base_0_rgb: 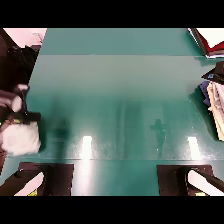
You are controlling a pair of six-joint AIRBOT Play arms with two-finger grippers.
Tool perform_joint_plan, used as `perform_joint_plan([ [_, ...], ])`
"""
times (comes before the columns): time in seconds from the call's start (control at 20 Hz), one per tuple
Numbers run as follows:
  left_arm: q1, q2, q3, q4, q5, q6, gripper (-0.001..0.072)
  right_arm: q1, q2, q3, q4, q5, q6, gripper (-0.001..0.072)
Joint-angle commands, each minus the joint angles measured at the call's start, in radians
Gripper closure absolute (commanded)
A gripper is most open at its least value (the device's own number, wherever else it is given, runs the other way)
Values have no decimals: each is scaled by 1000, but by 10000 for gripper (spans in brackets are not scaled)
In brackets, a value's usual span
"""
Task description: Fold the shirts.
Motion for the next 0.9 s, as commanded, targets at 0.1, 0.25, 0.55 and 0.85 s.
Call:
perform_joint_plan([
  [0.1,-2,1,592,-682,-90,432,679,1,0,64,1,-12,0,696],
  [0.25,-2,1,829,-1136,-78,562,679,1,0,153,1,-17,0,696],
  [0.55,-2,-57,843,-1165,-110,596,679,1,0,285,1,-17,1,696],
  [0.85,-199,-365,801,-1120,-84,598,678,1,0,301,6,5,2,696],
])
